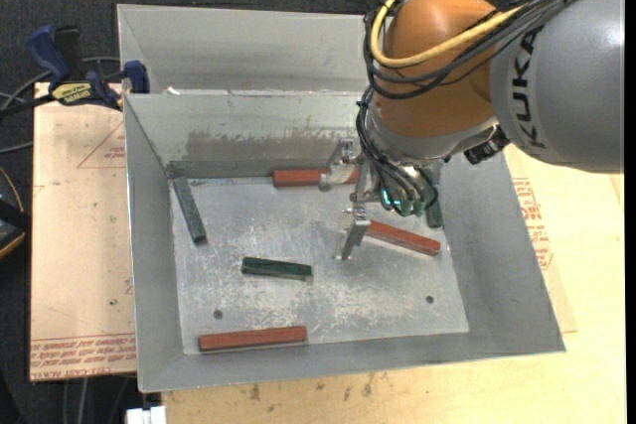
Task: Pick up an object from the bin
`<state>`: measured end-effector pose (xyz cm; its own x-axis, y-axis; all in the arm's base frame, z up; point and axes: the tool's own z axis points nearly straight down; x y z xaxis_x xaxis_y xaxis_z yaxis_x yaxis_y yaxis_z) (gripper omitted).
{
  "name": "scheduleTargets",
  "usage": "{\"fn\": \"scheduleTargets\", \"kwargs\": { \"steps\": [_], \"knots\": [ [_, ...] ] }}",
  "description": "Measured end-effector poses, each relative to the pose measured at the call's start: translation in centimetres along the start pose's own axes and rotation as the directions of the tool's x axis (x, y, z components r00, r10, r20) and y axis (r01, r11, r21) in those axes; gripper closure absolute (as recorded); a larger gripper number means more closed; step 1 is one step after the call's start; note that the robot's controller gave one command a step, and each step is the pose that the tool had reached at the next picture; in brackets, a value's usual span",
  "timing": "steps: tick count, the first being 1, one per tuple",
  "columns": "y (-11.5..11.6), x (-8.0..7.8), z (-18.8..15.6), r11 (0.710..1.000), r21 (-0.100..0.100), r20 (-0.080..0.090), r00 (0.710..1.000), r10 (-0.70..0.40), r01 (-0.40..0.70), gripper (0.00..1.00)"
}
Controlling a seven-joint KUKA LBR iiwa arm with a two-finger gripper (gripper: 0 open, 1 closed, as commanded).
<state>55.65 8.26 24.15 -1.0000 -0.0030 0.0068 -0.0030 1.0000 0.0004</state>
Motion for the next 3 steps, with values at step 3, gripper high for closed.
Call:
{"fn": "scheduleTargets", "kwargs": {
  "steps": [3],
  "knots": [
    [2.9,0.1,9.9,0.999,0.000,0.003,0.999,0.046,-0.046,0.00]
  ]
}}
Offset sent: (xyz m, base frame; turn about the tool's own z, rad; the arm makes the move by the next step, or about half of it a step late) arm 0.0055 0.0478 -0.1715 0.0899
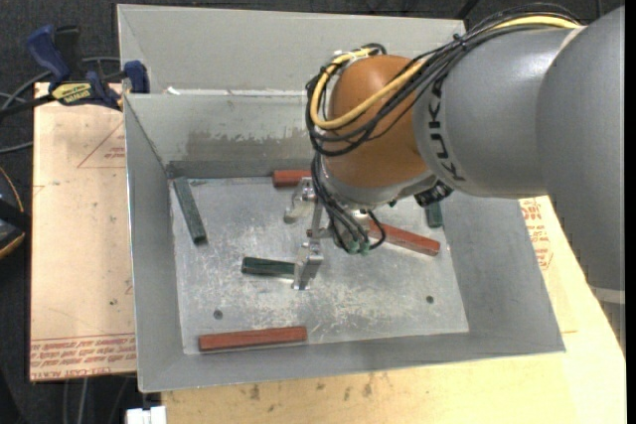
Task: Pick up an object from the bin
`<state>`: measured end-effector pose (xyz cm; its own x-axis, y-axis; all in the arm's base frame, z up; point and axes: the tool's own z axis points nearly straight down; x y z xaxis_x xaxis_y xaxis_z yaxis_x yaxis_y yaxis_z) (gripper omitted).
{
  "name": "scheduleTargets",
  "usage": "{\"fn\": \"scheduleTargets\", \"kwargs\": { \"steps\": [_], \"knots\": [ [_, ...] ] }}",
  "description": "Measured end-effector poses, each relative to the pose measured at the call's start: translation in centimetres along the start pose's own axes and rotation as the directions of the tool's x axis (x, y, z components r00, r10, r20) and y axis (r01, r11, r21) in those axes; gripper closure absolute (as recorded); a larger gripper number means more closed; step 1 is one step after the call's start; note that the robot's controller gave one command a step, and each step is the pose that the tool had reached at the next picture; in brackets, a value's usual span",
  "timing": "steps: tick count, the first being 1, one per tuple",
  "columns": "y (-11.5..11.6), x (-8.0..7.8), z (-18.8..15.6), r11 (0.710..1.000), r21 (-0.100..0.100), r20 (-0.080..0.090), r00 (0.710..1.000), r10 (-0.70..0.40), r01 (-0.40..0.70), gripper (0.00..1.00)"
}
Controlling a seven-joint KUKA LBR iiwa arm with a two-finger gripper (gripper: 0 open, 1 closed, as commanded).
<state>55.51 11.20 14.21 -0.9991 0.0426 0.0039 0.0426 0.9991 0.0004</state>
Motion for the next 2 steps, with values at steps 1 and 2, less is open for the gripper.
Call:
{"fn": "scheduleTargets", "kwargs": {
  "steps": [1,2],
  "knots": [
    [0.5,0.2,-1.5,0.987,-0.002,0.005,0.987,0.162,-0.162,0.00],
    [1.9,0.9,5.4,0.986,-0.003,0.008,0.986,0.164,-0.164,0.00]
  ]
}}
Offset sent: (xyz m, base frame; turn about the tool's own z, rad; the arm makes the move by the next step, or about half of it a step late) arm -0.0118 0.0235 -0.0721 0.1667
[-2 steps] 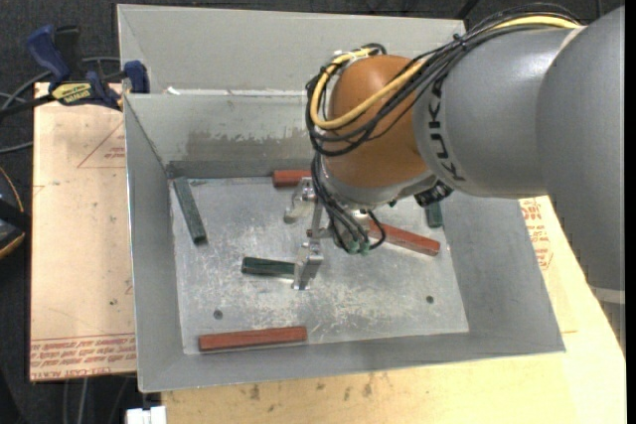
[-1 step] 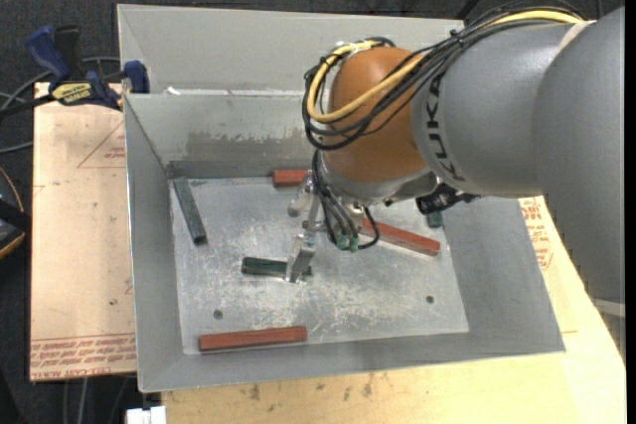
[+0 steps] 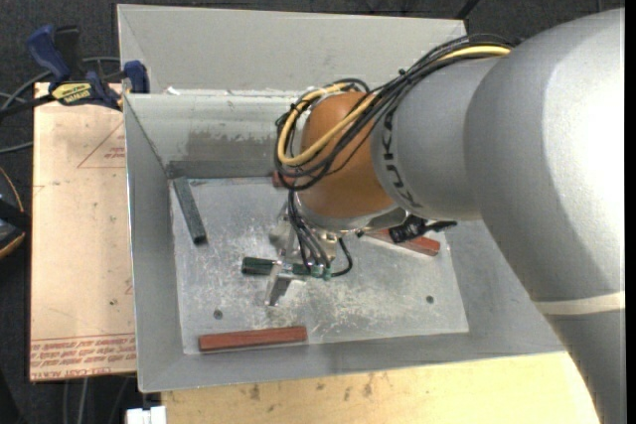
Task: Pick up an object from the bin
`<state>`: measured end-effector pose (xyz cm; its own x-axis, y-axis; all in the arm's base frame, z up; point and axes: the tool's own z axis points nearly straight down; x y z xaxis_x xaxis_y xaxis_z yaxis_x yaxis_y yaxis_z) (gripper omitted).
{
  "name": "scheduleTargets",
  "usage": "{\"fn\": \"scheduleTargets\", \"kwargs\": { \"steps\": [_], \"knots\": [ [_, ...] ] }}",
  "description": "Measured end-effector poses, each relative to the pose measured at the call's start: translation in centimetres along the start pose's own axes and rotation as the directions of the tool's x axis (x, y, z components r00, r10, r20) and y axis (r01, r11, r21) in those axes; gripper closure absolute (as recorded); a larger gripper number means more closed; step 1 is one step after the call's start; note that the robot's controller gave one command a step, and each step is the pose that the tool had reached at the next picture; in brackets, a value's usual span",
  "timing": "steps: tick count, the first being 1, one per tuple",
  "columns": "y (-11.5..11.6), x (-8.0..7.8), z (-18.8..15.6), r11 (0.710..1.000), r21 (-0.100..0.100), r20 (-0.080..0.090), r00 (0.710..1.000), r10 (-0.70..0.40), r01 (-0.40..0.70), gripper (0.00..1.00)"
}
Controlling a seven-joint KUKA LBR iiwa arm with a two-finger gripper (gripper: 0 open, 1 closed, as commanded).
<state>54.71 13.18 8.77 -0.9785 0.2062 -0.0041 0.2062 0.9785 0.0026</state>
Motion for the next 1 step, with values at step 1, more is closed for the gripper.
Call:
{"fn": "scheduleTargets", "kwargs": {
  "steps": [1],
  "knots": [
    [0.58,0.24,0.87,0.995,-0.011,0.021,0.995,0.097,-0.096,1.00]
  ]
}}
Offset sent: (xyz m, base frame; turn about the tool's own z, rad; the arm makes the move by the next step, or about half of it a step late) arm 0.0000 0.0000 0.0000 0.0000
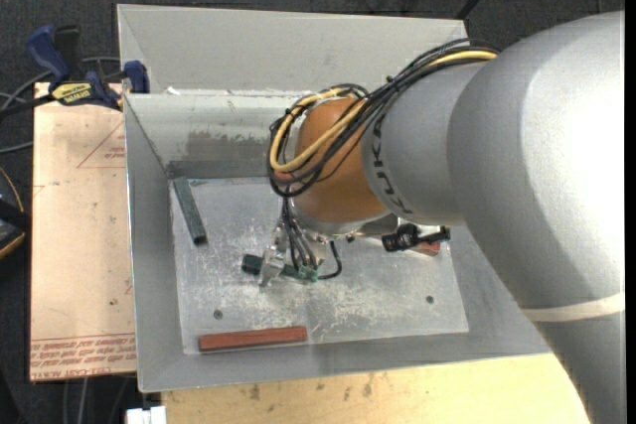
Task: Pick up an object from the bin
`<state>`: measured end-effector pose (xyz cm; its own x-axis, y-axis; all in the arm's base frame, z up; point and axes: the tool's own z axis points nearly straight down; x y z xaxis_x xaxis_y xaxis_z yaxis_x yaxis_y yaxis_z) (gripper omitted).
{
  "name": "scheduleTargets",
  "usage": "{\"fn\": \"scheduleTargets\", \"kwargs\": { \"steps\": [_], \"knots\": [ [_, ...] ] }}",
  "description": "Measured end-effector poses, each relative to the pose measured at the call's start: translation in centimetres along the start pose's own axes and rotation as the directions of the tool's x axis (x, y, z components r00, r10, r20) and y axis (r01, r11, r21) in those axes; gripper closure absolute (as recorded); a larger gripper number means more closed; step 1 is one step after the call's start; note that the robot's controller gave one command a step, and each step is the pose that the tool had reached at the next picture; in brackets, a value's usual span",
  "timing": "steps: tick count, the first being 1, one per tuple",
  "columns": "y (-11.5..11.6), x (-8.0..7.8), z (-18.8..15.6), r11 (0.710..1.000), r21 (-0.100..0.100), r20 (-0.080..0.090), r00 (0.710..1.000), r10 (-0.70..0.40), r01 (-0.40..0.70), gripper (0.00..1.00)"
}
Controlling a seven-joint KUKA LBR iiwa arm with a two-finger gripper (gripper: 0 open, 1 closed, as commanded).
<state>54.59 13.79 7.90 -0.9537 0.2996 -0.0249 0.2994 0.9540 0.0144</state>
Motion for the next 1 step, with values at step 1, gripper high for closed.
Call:
{"fn": "scheduleTargets", "kwargs": {
  "steps": [1],
  "knots": [
    [0.00,0.00,0.00,1.000,0.000,0.000,1.000,0.000,0.000,1.00]
  ]
}}
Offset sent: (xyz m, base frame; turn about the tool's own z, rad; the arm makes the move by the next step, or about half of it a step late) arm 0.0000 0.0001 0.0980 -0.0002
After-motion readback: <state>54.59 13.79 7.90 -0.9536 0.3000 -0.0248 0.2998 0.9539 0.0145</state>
